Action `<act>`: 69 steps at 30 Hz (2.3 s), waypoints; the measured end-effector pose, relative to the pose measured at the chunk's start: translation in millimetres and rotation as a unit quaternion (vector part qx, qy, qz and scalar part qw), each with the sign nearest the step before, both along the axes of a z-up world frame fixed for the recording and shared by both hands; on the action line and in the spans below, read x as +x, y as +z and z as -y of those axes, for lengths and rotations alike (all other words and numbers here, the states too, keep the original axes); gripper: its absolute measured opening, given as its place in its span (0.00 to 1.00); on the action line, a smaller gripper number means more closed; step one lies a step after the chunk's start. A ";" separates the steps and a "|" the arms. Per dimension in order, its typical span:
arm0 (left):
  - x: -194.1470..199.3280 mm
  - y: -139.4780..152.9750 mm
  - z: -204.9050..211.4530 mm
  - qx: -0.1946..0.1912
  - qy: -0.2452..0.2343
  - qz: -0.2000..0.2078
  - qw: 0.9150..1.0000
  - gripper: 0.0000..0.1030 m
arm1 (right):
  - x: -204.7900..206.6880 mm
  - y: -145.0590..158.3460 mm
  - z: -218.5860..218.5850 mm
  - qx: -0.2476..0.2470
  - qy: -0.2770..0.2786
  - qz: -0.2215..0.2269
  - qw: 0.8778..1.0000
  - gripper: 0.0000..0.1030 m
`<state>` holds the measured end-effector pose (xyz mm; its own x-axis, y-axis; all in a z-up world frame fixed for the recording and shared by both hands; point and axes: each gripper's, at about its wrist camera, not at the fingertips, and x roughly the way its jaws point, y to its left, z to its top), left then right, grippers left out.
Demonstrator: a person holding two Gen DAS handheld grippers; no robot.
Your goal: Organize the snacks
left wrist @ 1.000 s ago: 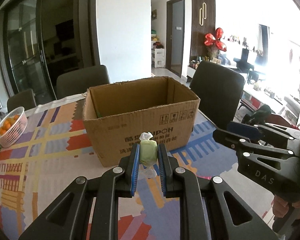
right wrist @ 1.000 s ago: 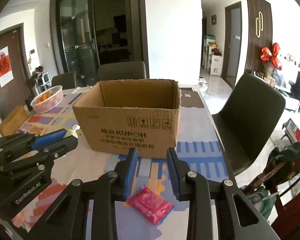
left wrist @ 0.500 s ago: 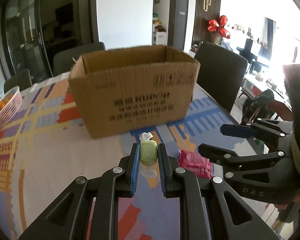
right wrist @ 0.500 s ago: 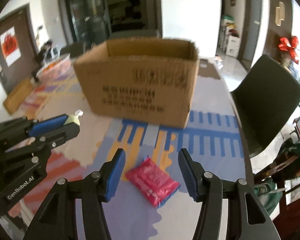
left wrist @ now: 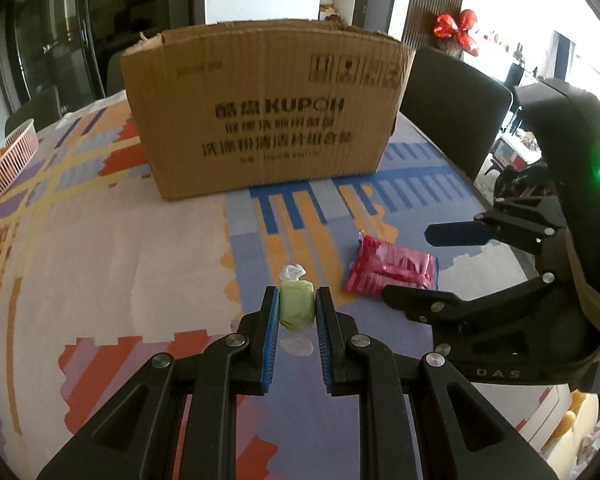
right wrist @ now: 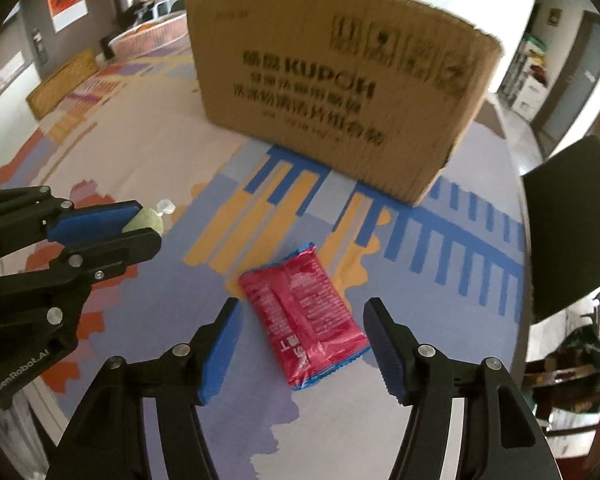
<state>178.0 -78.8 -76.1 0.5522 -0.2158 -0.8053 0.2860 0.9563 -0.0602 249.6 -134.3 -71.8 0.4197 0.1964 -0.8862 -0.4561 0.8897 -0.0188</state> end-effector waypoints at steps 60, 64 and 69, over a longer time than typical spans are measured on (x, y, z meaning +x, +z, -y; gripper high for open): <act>36.9 106.1 -25.9 -0.014 0.005 0.120 0.993 0.19 | 9.8 108.2 1.1 0.088 -0.102 0.134 0.982 0.41; 49.5 119.6 -26.4 -0.013 -0.005 0.126 0.992 0.19 | 20.3 122.3 0.7 0.094 -0.108 0.145 0.979 0.41; 65.8 135.6 -25.1 -0.008 -0.007 0.139 0.990 0.19 | 37.0 138.1 1.8 0.103 -0.115 0.154 0.976 0.41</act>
